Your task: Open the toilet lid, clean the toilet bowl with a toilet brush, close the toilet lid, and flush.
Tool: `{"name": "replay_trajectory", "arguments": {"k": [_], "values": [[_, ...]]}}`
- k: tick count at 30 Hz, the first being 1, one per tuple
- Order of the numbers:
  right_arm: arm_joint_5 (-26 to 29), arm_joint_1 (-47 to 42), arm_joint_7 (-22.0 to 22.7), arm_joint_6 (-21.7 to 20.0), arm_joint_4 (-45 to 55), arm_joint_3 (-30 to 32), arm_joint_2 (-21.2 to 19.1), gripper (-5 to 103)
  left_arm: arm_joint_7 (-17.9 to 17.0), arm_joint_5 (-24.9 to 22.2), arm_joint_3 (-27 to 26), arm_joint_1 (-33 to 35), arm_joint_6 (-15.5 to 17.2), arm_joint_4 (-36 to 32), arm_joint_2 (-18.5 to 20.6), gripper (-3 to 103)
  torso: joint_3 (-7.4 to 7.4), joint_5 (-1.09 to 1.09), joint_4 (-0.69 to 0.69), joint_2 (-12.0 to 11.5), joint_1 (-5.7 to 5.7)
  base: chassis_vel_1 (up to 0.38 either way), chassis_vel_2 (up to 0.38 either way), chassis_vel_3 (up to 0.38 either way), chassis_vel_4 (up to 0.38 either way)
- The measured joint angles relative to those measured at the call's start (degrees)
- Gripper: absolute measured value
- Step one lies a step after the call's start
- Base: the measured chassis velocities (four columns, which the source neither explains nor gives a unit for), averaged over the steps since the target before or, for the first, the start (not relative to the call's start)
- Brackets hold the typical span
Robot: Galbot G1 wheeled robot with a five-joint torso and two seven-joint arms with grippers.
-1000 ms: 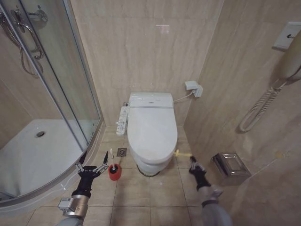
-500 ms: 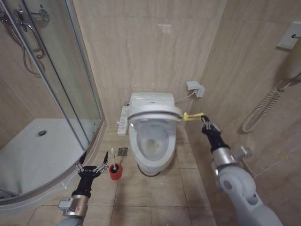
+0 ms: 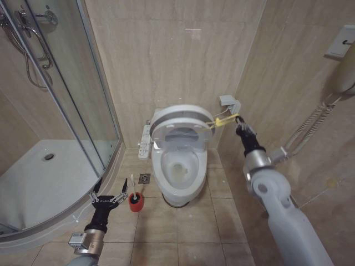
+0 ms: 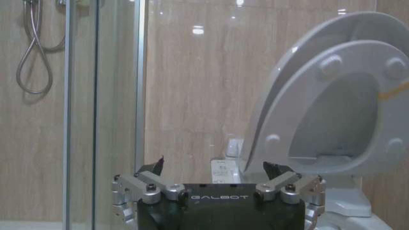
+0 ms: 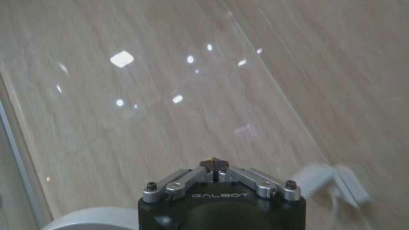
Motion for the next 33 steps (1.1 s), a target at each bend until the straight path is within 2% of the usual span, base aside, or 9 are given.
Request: {"name": "replay_trajectory", "arguments": {"k": [3, 5, 8, 11, 16, 21, 33], "values": [[0.0, 7.6, -1.4, 3.1, -5.8, -2.4, 0.4, 0, 0.0, 0.0, 0.0, 0.0, 0.0, 0.0, 0.0, 100, 0.01, -0.01, 0.03, 0.0, 0.01, 0.000, 0.000, 0.000, 0.000], [-0.2, 9.5, -1.8, 3.7, -7.2, -3.5, 0.5, 0, 0.0, 0.0, 0.0, 0.0, 0.0, 0.0, 0.0, 100, 0.01, -0.01, 0.02, 0.0, 0.01, 0.000, 0.000, 0.000, 0.000], [-2.7, 14.5, -2.9, 5.4, -12.2, -7.6, 0.9, 0, 0.0, 0.0, 0.0, 0.0, 0.0, 0.0, 0.0, 100, -0.01, -0.02, -0.10, 0.0, 0.00, 0.000, 0.000, 0.000, 0.000], [-4.2, 17.3, -3.2, 5.6, -15.1, -10.4, 2.0, 0, 0.0, 0.0, 0.0, 0.0, 0.0, 0.0, 0.0, 100, -0.03, -0.02, -0.13, 0.0, -0.02, 0.000, 0.000, 0.000, 0.000], [-8.2, 21.2, -3.9, 5.7, -19.6, -13.9, 4.2, 0, 0.0, 0.0, 0.0, 0.0, 0.0, 0.0, 0.0, 100, -0.03, -0.01, -0.08, 0.0, -0.02, 0.000, 0.000, 0.000, 0.000], [-11.7, 25.9, -4.3, 5.6, -23.9, -15.3, 5.9, 0, 0.0, 0.0, 0.0, 0.0, 0.0, 0.0, 0.0, 100, -0.01, -0.01, -0.04, 0.0, -0.01, 0.000, 0.000, 0.000, 0.000], [-14.4, 30.8, -4.0, 5.3, -28.3, -15.9, 7.4, 0, 0.0, 0.0, 0.0, 0.0, 0.0, 0.0, 0.0, 100, -0.02, -0.01, -0.02, 0.0, -0.02, 0.000, 0.000, 0.000, 0.000]]}}
